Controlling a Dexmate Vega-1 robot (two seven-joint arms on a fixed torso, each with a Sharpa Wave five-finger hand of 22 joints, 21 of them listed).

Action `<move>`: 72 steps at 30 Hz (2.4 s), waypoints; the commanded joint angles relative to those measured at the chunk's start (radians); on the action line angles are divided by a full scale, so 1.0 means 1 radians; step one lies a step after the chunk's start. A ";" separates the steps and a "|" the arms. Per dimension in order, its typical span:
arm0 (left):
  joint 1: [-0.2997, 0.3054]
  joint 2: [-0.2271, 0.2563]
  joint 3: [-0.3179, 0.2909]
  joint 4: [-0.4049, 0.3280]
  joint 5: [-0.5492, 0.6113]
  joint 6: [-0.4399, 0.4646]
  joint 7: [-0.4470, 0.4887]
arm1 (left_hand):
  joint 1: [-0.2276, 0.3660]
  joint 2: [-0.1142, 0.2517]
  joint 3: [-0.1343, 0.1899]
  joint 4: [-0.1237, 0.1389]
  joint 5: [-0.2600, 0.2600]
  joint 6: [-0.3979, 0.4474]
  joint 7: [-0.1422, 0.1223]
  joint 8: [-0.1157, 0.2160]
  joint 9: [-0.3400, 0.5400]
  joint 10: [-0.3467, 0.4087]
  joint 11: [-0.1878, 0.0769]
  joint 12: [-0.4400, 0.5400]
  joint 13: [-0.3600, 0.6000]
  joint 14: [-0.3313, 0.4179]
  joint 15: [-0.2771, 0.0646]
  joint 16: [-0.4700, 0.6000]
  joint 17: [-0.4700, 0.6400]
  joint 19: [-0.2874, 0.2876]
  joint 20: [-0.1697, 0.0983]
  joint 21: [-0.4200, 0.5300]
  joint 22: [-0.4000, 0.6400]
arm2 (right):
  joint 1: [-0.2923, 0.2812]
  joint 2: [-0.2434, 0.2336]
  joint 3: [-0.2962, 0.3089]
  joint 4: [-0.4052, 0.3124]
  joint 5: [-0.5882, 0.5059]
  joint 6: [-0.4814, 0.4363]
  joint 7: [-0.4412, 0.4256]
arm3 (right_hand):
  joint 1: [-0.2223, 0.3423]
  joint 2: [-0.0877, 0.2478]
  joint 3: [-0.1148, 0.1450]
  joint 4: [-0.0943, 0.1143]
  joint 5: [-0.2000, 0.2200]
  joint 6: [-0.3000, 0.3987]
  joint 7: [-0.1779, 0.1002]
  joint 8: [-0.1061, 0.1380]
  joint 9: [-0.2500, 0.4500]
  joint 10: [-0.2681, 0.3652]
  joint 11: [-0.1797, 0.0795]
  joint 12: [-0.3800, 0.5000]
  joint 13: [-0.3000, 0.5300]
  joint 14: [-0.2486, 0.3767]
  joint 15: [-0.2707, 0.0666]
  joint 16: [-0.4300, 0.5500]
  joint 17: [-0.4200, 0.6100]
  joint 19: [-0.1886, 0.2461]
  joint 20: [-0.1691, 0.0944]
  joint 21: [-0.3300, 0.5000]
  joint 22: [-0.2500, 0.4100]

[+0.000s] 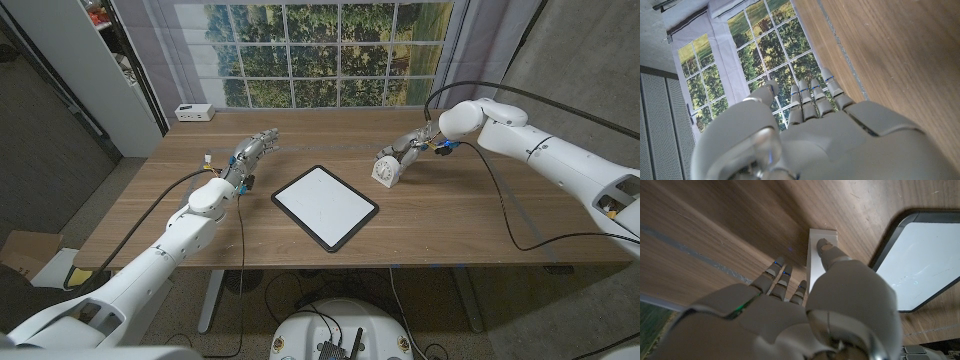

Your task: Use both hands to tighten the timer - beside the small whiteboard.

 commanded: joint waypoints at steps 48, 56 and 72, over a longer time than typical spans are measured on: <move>-0.084 0.074 0.082 -0.047 0.341 -0.121 0.030 | 0.074 -0.065 -0.061 -0.142 -0.007 0.067 -0.061 0.025 0.012 -0.004 -0.021 0.004 0.016 -0.030 -0.007 -0.006 -0.002 -0.027 0.014 -0.061 0.006 | -0.110 0.033 0.197 -0.155 0.634 -0.531 -0.190 | 0.043 -0.001 -0.148 0.021 -0.016 0.397 0.029 0.210 0.181 0.389 0.111 0.380 0.326 0.480 -0.190 0.276 0.348 0.312 -0.016 0.126 0.018; -0.099 0.064 0.088 -0.043 0.389 -0.163 0.043 | 0.124 -0.082 -0.089 -0.161 -0.001 0.184 -0.109 0.066 0.022 0.022 -0.045 0.018 0.021 -0.022 -0.022 0.000 -0.002 -0.026 0.019 -0.082 0.007 | -0.113 0.030 0.182 -0.211 0.660 -0.561 -0.241 | 0.032 -0.003 -0.149 0.024 -0.014 0.401 0.040 0.213 0.189 0.399 0.117 0.390 0.336 0.495 -0.189 0.266 0.349 0.321 -0.022 0.132 0.017; -0.128 0.041 0.105 -0.019 0.471 -0.236 0.060 | 0.243 -0.173 -0.158 -0.164 0.048 0.349 -0.180 0.125 0.053 0.046 -0.071 0.033 0.031 -0.010 -0.054 -0.002 -0.005 -0.023 0.013 -0.118 0.009 | -0.079 0.060 0.140 -0.215 0.687 -0.568 -0.249 | 0.017 -0.005 -0.153 0.027 -0.012 0.404 0.055 0.214 0.195 0.406 0.131 0.400 0.349 0.512 -0.188 0.258 0.356 0.325 -0.024 0.136 0.017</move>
